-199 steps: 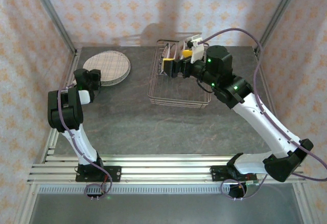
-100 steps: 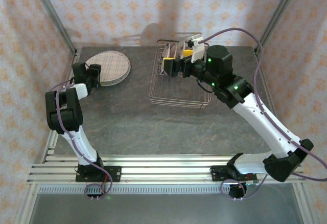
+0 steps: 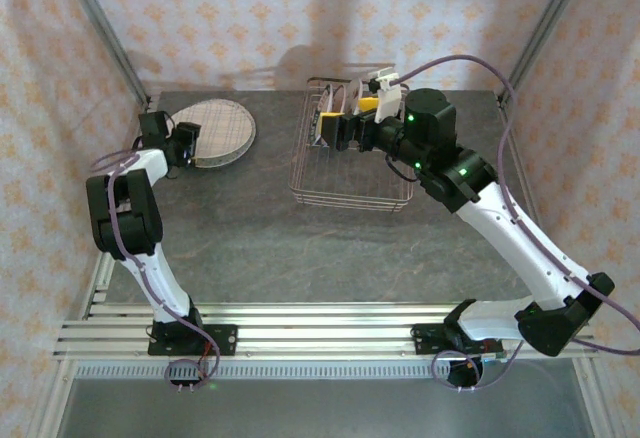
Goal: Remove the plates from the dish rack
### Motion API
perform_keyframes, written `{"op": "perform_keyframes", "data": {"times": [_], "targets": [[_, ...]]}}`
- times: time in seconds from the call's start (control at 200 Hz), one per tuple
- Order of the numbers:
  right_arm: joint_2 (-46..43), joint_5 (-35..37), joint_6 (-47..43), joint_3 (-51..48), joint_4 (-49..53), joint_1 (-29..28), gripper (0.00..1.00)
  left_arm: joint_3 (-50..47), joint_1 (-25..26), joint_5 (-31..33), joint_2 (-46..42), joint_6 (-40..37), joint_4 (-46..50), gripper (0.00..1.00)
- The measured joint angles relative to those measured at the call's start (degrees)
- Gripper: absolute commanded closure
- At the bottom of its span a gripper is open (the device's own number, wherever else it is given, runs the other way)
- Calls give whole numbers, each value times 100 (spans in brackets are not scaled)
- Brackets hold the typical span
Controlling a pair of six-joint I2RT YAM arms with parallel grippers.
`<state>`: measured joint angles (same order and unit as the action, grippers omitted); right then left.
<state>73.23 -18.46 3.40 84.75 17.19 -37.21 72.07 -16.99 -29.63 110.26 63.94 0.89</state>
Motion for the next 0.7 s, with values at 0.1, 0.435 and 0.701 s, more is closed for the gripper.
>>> {"op": "perform_keyframes", "data": {"times": [0.1, 0.435, 0.701], "targets": [[-22, 26, 22, 0, 0, 0, 1, 57, 0, -7, 68, -7, 201, 33], [-44, 48, 107, 0, 0, 0, 1, 214, 0, -17, 90, -120, 809, 28], [-81, 52, 138, 0, 9, 0, 1, 531, 0, -4, 251, -236, 1211, 27]]}}
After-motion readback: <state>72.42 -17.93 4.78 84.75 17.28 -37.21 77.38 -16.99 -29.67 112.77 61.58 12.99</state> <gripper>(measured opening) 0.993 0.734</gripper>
